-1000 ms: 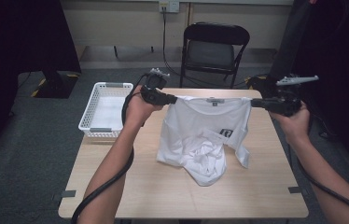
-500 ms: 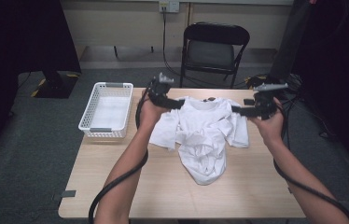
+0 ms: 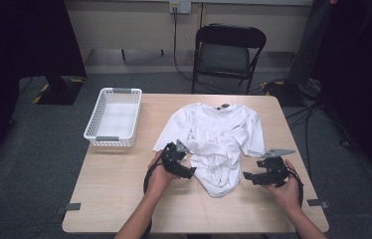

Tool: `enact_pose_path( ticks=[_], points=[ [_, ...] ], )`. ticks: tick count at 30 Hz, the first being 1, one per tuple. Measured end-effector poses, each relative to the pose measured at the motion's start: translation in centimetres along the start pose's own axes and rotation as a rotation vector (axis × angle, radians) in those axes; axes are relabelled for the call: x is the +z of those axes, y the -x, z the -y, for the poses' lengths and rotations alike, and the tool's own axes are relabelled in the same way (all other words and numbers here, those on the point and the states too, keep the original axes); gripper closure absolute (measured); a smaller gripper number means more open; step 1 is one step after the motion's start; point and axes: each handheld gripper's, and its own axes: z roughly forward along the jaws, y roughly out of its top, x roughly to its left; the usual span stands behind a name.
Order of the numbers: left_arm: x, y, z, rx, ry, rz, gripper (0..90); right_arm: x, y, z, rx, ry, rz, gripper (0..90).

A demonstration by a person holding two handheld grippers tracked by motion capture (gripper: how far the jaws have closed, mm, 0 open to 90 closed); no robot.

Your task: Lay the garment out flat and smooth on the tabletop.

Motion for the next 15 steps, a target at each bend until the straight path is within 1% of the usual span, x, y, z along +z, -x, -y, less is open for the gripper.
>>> enact_pose_path(
  ticks=[1, 2, 3, 5, 6, 7, 9, 10, 11, 13, 14, 15],
  points=[
    [0.1, 0.1, 0.1, 0.008, -0.004, -0.014, 13.8, 0.1, 0.1, 0.4, 0.002, -0.011, 0.012, 18.4],
    [0.2, 0.1, 0.2, 0.013, -0.008, -0.015, 13.9, 0.2, 0.1, 0.7, -0.008, -0.020, 0.031, 18.6],
    [0.3, 0.1, 0.4, 0.010, -0.015, -0.011, 13.8, 0.4, 0.2, 1.0, -0.014, -0.026, 0.040, 18.6],
    [0.7, 0.1, 0.7, 0.016, -0.021, -0.009, 13.8, 0.5, 0.5, 1.4, 0.000, -0.031, 0.044, 19.0],
    [0.8, 0.0, 1.0, 0.015, -0.027, -0.002, 13.8, 0.6, 0.5, 1.6, -0.008, -0.036, 0.046, 18.6],
    [0.9, -0.1, 1.2, -0.002, -0.014, 0.009, 12.3, 0.6, 0.5, 1.8, -0.018, -0.030, 0.063, 18.9],
    [0.9, -0.2, 1.5, -0.006, 0.008, 0.012, 11.6, 0.6, 0.5, 1.9, -0.033, -0.033, 0.073, 18.7],
    [0.9, -0.3, 1.7, 0.004, 0.020, 0.016, 11.4, 0.6, 0.4, 2.0, -0.041, -0.035, 0.080, 18.2],
    [0.9, -0.3, 1.9, 0.004, 0.034, 0.029, 10.4, 0.6, 0.5, 2.1, -0.044, -0.029, 0.079, 17.9],
    [0.9, -0.5, 2.2, 0.024, 0.054, 0.046, 8.0, 0.6, 0.4, 2.3, -0.045, -0.015, 0.076, 16.8],
    [0.9, -0.6, 2.3, 0.025, 0.067, 0.048, 7.9, 0.6, 0.4, 2.4, -0.048, -0.008, 0.076, 15.6],
    [0.9, -0.6, 2.3, 0.021, 0.068, 0.047, 7.8, 0.6, 0.4, 2.5, -0.048, 0.001, 0.074, 13.5]
  ],
)
